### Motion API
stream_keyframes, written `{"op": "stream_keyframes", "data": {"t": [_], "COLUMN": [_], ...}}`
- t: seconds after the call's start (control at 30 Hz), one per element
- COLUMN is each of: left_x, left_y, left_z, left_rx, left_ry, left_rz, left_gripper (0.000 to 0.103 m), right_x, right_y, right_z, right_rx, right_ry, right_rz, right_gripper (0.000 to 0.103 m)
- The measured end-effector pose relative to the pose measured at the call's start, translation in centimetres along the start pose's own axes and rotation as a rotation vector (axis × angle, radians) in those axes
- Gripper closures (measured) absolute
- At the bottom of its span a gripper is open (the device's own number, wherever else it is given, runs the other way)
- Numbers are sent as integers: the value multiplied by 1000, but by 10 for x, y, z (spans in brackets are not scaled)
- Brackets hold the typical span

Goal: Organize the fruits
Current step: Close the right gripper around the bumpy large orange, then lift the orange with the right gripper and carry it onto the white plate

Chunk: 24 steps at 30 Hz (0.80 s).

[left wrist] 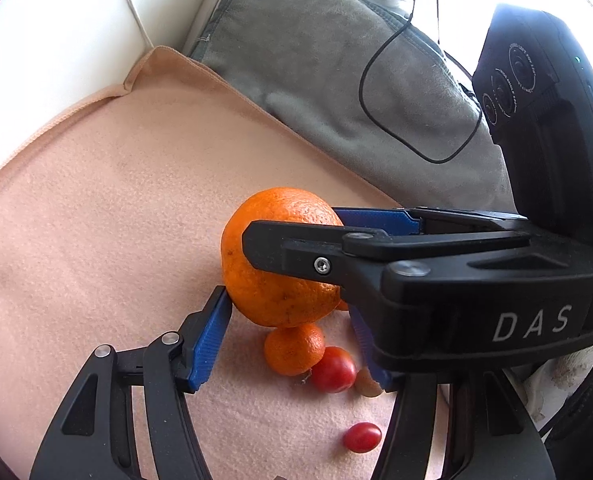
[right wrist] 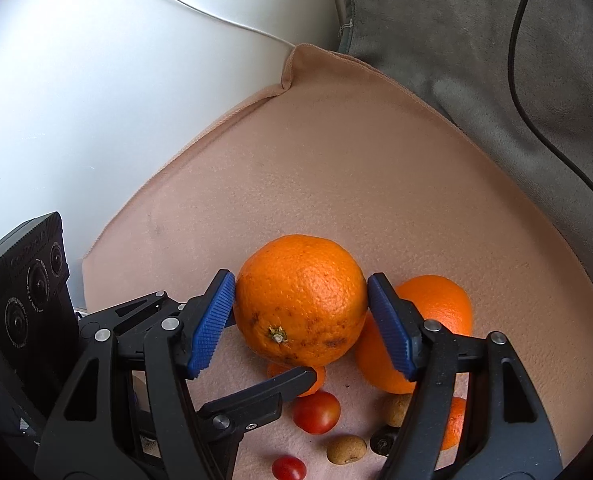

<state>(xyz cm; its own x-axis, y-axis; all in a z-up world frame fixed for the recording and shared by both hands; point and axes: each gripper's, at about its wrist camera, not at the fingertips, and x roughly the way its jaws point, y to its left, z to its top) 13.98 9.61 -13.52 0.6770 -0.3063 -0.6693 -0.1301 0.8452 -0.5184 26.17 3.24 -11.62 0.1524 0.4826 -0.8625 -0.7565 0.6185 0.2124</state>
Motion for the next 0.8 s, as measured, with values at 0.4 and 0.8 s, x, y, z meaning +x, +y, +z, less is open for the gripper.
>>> {"op": "stream_keyframes", "data": {"t": [0.4,0.8], "left_x": [-22,-10], "left_y": [-54,-127], "left_z": [-23,-60], "left_rx": [61,166], "left_ry": [-9,48], "left_rz": [-51,-117], "left_gripper": [44,44], "right_x": [-60,-116], "right_y": [-3,-41], "right_z": [-42,-119], "right_rx": [41,163], "right_ry": [-49,-100], "right_rz": [-58,-102], "right_gripper": [31,31]}}
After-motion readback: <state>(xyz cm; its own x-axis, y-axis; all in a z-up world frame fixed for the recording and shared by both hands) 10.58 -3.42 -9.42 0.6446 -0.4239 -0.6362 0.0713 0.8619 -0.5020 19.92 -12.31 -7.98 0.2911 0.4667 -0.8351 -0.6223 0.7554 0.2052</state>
